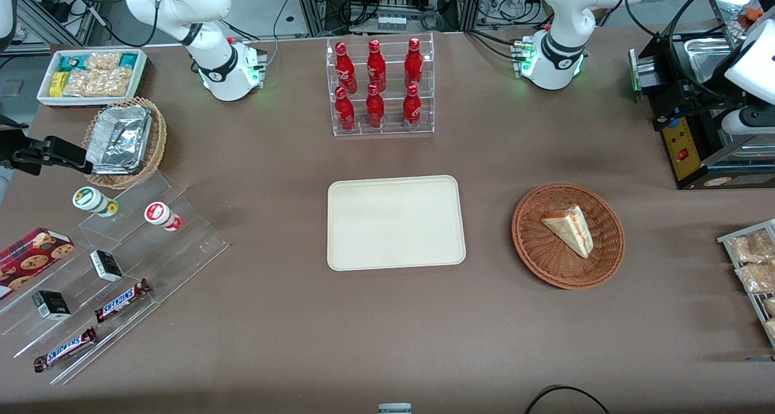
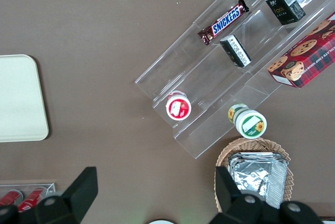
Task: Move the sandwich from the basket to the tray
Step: 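Move the left gripper over the wicker basket holding the sandwich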
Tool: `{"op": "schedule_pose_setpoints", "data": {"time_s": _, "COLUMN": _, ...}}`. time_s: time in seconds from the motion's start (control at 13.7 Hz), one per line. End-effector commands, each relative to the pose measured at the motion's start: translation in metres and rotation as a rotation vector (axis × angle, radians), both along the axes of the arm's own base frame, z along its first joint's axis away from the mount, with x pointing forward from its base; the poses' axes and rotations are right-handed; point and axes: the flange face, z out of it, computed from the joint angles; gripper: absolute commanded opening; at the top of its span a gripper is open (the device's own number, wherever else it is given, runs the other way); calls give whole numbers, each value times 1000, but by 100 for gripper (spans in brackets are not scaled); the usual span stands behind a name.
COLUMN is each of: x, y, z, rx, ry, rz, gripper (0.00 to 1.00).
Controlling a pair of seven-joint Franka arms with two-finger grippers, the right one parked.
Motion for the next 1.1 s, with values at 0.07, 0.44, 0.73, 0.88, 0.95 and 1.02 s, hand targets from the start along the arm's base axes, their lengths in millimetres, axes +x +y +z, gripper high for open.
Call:
{"op": "schedule_pose_setpoints", "data": {"time_s": 0.07, "x": -1, "y": 2, "z": 1, "rx": -13, "ry": -9, "rz": -11, "gripper": 100}}
{"op": "schedule_pose_setpoints", "data": {"time_s": 0.44, "x": 20, "y": 0, "z": -77, "rx": -18, "ry": 4, "rz": 1, "gripper": 100}}
{"op": "schedule_pose_setpoints", "data": {"time_s": 0.73, "x": 18, "y": -2, "z": -160, "rx": -25, "ry": -81, "rz": 119, "gripper": 100}}
{"op": "schedule_pose_setpoints", "data": {"time_s": 0.88, "x": 15, "y": -5, "z": -199, "rx": -35, "ry": -121, "rz": 267, "gripper": 100}}
{"op": "schedule_pose_setpoints", "data": {"time_s": 0.95, "x": 12, "y": -8, "z": -221, "rx": -42, "ry": -143, "rz": 343, "gripper": 100}}
{"op": "schedule_pose_setpoints", "data": {"time_s": 1.02, "x": 6, "y": -12, "z": -242, "rx": -59, "ry": -185, "rz": 428, "gripper": 100}}
